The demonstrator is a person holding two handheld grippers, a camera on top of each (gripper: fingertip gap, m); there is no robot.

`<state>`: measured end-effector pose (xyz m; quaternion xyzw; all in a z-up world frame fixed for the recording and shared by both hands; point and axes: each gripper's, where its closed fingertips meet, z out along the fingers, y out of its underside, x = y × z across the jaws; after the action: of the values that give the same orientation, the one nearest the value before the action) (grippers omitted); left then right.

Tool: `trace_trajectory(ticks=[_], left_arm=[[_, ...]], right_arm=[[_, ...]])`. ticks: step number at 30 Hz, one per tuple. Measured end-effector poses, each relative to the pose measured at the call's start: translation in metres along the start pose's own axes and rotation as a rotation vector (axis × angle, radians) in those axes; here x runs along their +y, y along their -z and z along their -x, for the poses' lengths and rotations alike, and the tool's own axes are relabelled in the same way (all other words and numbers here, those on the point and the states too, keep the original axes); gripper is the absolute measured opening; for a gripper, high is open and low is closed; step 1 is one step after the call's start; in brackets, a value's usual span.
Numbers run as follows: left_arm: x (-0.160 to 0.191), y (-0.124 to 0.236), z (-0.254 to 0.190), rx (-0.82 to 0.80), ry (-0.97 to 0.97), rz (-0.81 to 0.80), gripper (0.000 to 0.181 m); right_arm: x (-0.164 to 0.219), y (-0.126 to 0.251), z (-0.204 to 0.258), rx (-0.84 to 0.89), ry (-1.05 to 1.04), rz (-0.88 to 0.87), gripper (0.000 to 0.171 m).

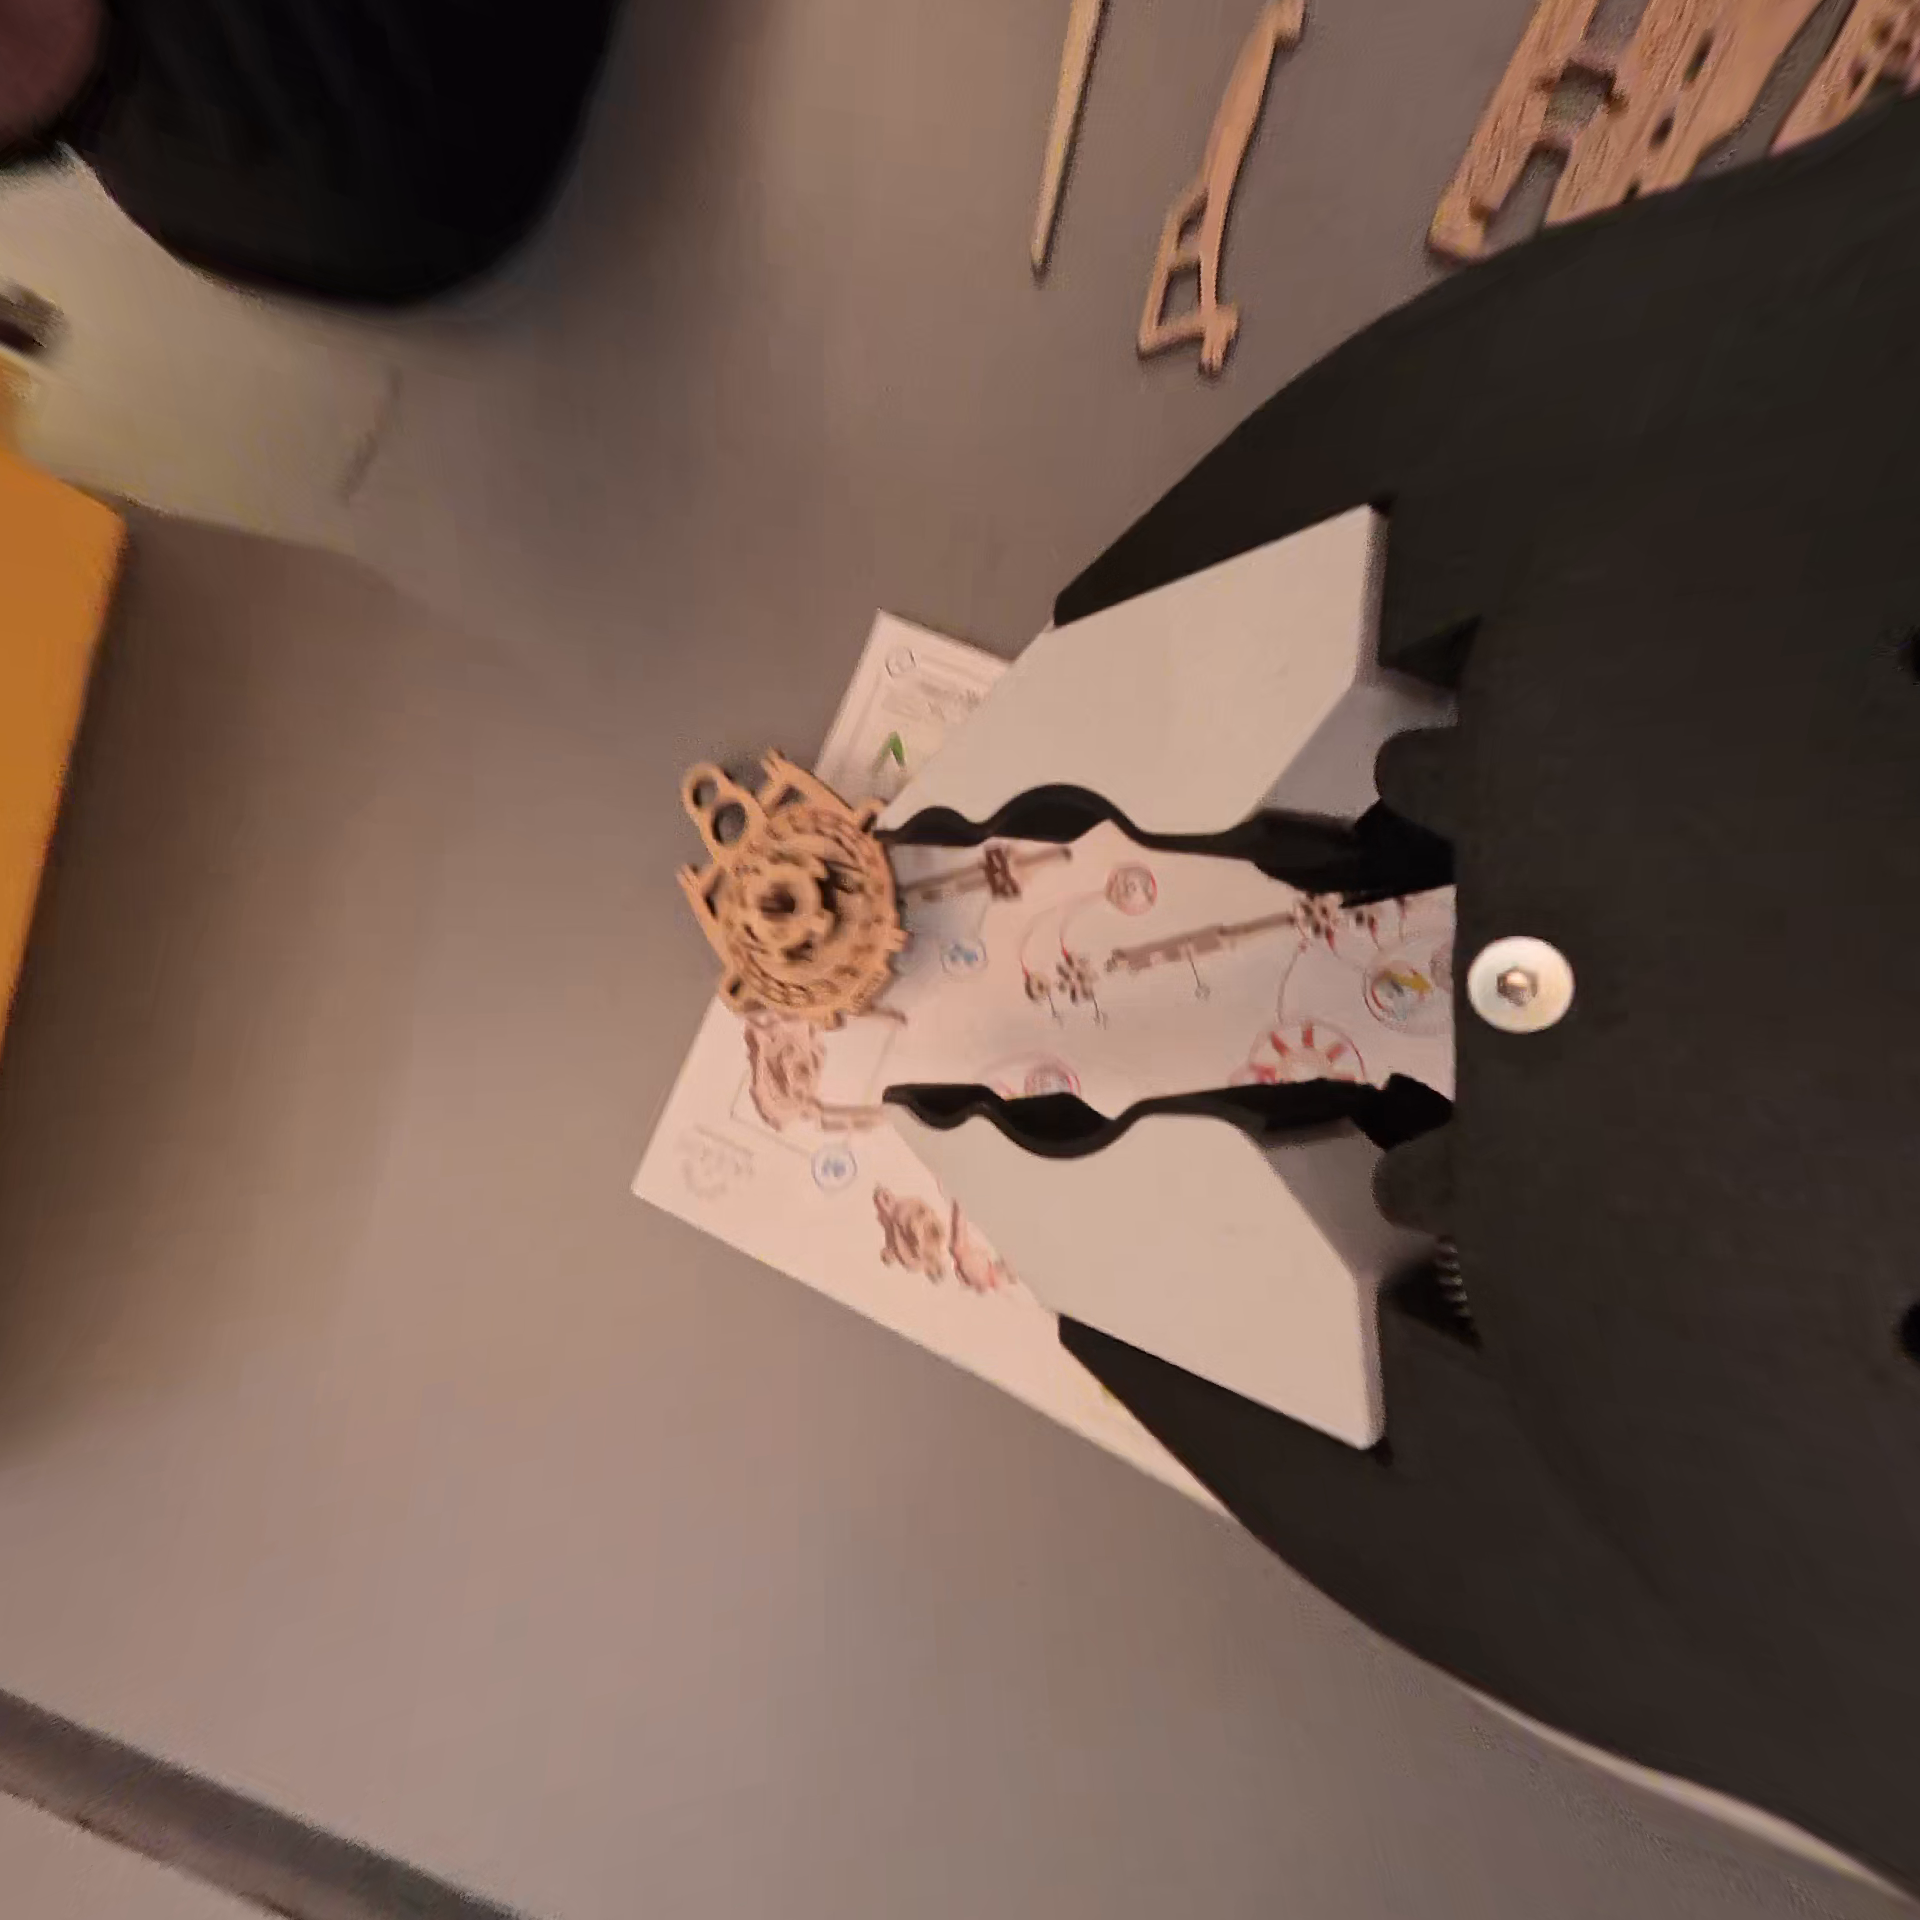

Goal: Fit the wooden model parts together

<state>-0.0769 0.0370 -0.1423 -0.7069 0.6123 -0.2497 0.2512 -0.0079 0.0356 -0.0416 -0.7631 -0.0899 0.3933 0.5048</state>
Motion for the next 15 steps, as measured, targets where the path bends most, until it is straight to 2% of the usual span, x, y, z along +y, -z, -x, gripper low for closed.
trace_trajectory(ticks=[3, 9, 14, 15], left_arm=[[-0.005, -0.002, -0.015, 0.093, 0.016, -0.058, 0.056], [0.004, -0.014, -0.011, 0.046, 0.044, 0.038, 0.074], [0.010, -0.023, -0.006, -0.052, -0.057, 0.093, 0.061], [0.010, -0.022, -0.007, -0.041, -0.067, 0.093, 0.049]], right_arm=[[0.000, 0.000, 0.001, -0.005, 0.000, -0.001, 0.001], [0.001, -0.001, -0.001, -0.003, -0.008, 0.006, 0.001], [0.004, -0.003, -0.001, -0.010, -0.017, 0.014, 0.001], [0.004, -0.003, -0.001, -0.011, -0.017, 0.017, 0.001]])
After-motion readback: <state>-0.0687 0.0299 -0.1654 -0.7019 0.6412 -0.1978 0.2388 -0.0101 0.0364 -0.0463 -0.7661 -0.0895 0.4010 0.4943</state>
